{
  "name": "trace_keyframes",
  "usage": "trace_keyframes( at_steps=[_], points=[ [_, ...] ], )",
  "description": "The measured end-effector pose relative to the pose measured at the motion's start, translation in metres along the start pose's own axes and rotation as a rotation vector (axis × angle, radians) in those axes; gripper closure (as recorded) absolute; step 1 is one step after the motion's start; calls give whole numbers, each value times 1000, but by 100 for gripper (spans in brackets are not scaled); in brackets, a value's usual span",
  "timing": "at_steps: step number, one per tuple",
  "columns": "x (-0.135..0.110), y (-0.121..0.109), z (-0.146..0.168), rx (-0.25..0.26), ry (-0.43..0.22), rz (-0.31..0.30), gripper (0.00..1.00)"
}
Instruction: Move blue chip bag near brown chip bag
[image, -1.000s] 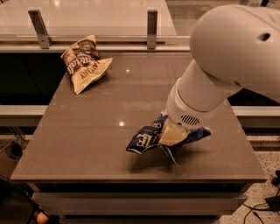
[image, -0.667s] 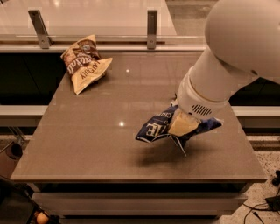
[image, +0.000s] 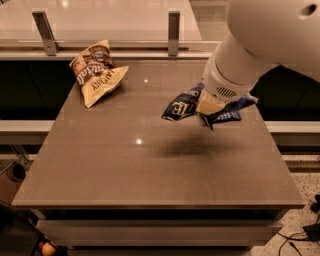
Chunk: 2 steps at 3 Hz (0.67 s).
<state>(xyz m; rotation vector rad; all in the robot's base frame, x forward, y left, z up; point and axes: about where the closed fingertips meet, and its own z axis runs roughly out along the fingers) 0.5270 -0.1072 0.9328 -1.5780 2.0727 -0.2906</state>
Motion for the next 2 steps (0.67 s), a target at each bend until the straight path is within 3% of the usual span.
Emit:
trace_keyframes(
  at_steps=[1, 2],
  points=[
    [-19, -47, 3, 138, -53, -34, 100],
    [-47, -81, 6, 237, -137, -89, 100]
  ],
)
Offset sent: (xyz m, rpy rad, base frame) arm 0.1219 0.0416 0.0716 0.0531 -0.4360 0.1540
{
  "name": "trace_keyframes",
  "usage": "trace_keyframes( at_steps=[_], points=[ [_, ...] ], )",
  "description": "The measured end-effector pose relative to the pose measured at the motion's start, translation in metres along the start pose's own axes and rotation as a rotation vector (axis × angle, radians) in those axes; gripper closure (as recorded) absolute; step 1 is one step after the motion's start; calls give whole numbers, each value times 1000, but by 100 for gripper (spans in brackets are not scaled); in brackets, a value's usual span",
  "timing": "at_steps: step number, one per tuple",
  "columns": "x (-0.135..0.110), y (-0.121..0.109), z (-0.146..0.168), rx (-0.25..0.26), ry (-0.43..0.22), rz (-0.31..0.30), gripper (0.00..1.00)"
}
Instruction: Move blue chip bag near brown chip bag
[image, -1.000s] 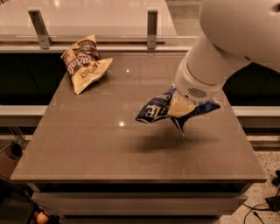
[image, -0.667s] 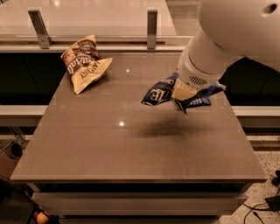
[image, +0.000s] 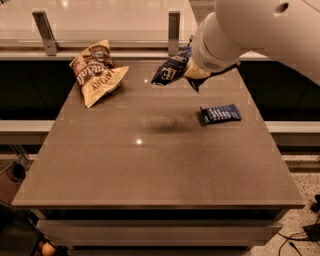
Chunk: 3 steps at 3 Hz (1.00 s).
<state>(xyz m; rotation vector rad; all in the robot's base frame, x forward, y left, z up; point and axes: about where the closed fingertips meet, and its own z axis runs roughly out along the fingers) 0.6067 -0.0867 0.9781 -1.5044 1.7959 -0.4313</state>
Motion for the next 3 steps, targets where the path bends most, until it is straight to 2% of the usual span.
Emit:
trace_keyframes(
  at_steps=[1, 2, 3],
  points=[
    [-23, -20, 23, 50, -121, -43, 100],
    [-40, -37, 53, 67, -257, -67, 100],
    [-41, -36, 60, 63, -269, -104, 100]
  ],
)
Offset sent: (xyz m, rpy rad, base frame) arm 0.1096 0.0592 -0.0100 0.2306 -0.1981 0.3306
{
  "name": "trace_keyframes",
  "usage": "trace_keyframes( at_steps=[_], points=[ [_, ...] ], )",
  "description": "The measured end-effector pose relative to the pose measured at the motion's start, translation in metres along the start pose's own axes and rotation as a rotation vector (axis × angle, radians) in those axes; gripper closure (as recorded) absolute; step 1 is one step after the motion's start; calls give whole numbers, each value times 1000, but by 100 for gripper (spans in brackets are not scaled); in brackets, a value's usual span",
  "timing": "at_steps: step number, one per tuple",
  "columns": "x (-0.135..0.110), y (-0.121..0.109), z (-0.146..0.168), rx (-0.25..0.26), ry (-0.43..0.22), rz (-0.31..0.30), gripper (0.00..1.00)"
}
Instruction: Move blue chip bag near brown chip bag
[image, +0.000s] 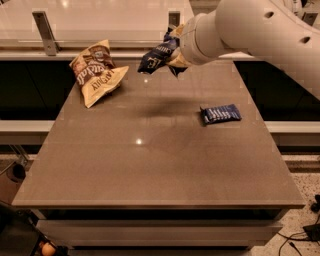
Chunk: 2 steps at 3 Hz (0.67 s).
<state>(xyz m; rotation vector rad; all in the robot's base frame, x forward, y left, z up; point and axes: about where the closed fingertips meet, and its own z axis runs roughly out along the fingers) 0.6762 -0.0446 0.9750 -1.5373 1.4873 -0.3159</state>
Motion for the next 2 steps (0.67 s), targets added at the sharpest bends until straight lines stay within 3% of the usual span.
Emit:
trace_keyframes(
  at_steps=[2],
  points=[
    [1, -5, 12, 1, -12, 13, 100]
  ],
)
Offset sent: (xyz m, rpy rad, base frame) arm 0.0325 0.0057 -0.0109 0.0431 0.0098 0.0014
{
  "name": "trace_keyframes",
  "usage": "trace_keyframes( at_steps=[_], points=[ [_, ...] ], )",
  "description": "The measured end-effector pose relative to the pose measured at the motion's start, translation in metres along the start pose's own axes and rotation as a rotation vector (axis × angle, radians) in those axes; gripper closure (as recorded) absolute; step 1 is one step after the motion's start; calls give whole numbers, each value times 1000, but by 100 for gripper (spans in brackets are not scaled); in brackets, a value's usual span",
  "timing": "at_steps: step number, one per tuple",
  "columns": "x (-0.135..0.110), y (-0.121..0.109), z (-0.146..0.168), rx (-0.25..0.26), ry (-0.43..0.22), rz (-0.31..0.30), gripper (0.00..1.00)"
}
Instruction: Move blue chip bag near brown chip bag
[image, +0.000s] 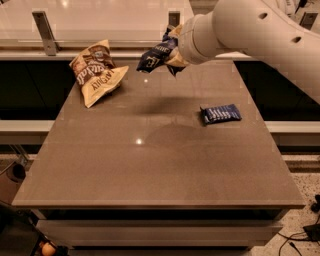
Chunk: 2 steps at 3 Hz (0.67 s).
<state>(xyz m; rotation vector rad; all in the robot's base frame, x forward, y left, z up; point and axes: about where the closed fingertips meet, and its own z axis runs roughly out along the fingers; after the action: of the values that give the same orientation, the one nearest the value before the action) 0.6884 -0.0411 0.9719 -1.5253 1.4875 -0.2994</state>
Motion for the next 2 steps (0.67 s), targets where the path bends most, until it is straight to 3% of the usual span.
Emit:
trace_keyframes(
  at_steps=[2],
  points=[
    [19, 2, 57, -55, -54, 23, 100]
  ],
)
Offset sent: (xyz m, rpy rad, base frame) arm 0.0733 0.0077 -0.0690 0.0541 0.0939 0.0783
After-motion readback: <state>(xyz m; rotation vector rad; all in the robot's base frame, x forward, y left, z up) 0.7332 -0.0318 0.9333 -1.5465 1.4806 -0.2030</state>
